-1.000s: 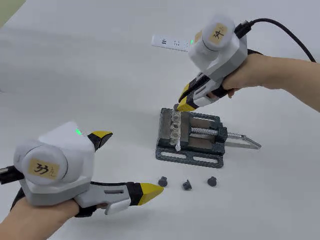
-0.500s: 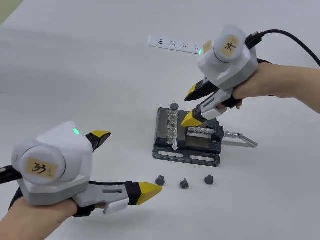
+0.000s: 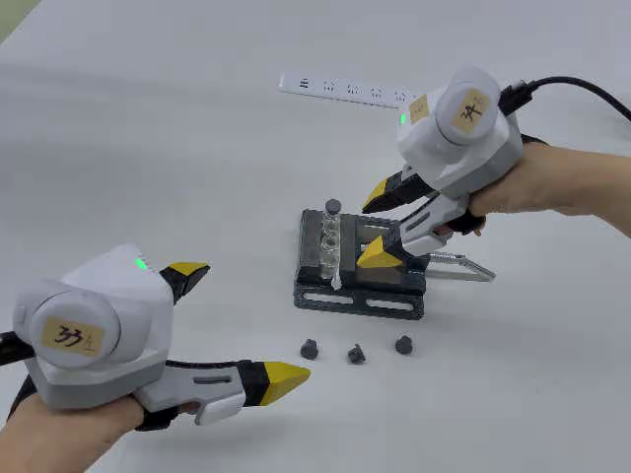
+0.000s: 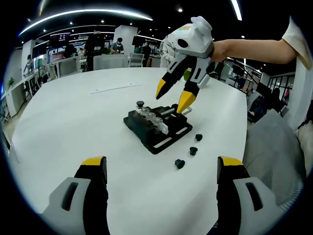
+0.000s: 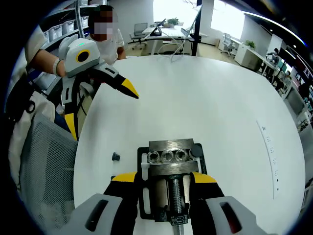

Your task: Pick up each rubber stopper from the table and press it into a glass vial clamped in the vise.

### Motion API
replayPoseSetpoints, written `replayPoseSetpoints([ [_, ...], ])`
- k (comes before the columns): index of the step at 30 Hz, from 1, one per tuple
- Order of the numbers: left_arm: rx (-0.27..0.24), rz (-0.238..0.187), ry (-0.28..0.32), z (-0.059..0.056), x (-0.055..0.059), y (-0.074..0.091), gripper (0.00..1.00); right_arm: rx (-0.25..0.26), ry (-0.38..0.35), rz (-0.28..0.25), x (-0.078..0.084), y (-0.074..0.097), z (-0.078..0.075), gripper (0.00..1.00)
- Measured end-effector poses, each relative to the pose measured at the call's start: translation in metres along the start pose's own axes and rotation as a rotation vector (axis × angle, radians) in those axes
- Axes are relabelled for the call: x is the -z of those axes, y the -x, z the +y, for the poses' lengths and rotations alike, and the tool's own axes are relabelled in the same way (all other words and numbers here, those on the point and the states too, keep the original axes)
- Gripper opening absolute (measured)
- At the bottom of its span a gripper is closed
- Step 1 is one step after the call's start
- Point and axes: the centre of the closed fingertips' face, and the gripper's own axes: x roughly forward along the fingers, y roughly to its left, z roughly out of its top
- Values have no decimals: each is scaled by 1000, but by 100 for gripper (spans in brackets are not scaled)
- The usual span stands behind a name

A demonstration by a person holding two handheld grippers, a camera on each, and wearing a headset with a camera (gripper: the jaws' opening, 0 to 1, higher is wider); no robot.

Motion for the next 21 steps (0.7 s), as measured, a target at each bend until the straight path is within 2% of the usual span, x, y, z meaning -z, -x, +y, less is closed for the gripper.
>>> replayPoseSetpoints([
  [5,6,-3,-7,-4,2,3,92,10,-22,-24,2,5,23,37],
  [10,17,-3,-16,-10,4,5,92,19,-52,-33,7,4,36,35],
  [14,28,2,-27,-14,8,6,92,19,-75,-42,9,3,53,34],
  [21,45,8,-41,-21,12,10,92,3,-106,-68,7,-12,76,32],
])
